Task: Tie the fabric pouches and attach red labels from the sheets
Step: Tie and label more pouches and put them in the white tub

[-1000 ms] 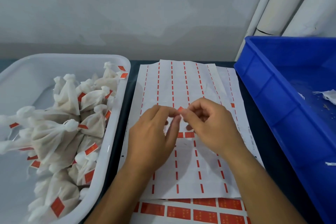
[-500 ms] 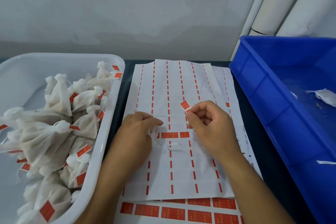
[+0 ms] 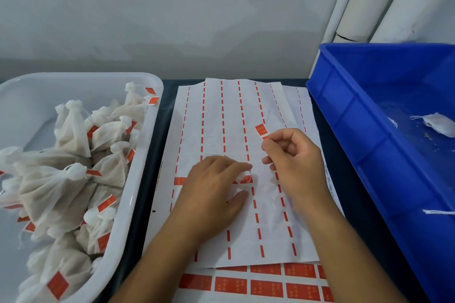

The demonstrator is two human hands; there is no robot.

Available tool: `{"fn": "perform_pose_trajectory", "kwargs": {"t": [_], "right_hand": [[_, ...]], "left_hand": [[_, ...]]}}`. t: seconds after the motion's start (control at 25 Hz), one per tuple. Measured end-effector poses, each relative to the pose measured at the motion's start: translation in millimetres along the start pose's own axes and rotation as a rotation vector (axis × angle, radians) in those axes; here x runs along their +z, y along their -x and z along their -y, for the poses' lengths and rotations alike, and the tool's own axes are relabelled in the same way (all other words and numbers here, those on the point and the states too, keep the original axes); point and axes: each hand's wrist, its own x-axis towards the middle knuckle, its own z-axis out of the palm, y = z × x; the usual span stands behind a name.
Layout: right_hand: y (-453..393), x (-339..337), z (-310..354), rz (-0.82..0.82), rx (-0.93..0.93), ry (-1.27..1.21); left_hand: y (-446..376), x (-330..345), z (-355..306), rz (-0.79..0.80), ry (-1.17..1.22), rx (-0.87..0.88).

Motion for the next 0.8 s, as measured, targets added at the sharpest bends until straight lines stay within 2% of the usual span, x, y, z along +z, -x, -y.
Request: {"fn": "perform_pose_trajectory", "kwargs": {"t": [0.12, 0.24, 0.6, 0.8], "right_hand": [[1, 0, 1, 0.008, 0.0, 0.002], [2, -1, 1, 0.014, 0.0, 0.01], [1, -1, 3, 0.037, -0.013, -0.014], [2, -4, 9, 0.175, -0.041, -0.163]], "left_hand": [[-1, 6, -6, -0.095, 0.046, -0.022], [2, -3, -5, -0.173, 0.196, -0.091], [4, -22, -3, -0.165, 0.502, -0.162], [4, -21, -6, -0.226, 0.638, -0.137]]}}
